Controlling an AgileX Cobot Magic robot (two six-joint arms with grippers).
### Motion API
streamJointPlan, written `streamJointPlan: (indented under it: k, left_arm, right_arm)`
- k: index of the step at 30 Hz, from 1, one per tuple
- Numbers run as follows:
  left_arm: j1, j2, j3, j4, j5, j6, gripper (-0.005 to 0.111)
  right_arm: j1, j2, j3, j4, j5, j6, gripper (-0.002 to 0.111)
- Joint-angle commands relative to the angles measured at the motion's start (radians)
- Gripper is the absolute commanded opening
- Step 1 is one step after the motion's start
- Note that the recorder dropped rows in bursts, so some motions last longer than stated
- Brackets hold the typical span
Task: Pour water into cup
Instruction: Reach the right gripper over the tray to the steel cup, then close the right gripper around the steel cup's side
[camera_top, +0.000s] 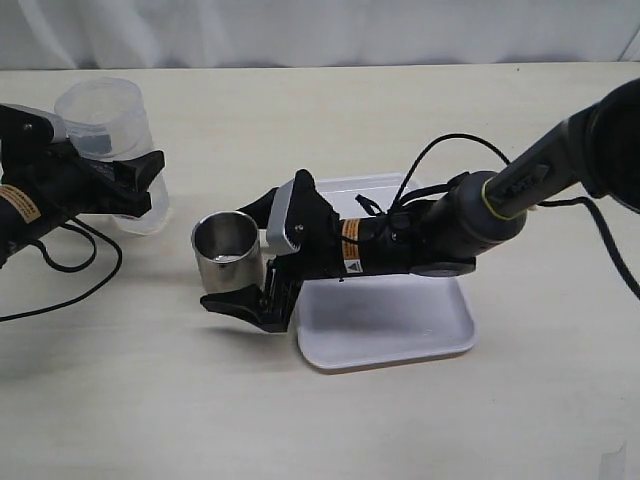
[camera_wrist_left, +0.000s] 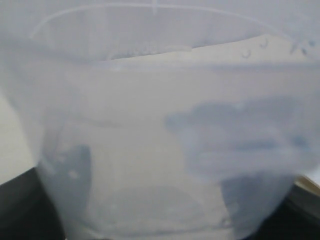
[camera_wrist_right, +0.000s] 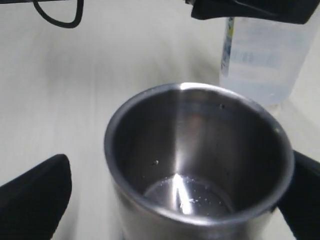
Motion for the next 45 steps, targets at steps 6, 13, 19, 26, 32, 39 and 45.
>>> streamJointPlan:
  k: [6,13,19,26,32,39,45]
  left_arm:
    - [0.001,-0.003,-0.009,0.000,-0.057,-0.008,0.000]
    - [0.001,-0.003,-0.009,0.000,-0.058,-0.008,0.000]
    - [0.001,-0.003,-0.009,0.000,-0.058,-0.008,0.000]
    - [0.001,-0.003,-0.009,0.000,-0.059,-0.008,0.000]
    - [0.001,-0.003,-0.009,0.004,-0.055,-0.008,0.000]
    - [0.001,-0.003,-0.009,0.019,-0.066,-0.008,0.000]
    - [0.001,-0.003,-0.009,0.019,-0.072,-0.008,0.000]
  right_arm:
    - [0.006,0.046,-0.065,0.029,-0.009,-0.007,0.106]
    - [0.006,0.058,-0.065,0.032,-0.020,-0.007,0.106]
    - [0.006,0.058,-0.065,0.025,-0.022,-0.007,0.106]
    - [0.029,0.058,-0.065,0.039,-0.033,-0.001,0.106]
    - [0.029,0.058,-0.085,0.057,-0.005,-0.003,0.106]
    - [0.029,0.114,-0.111,0.074,-0.023,-0.006,0.106]
    - [0.029,0.109,-0.111,0.074,-0.039,-0.006,0.106]
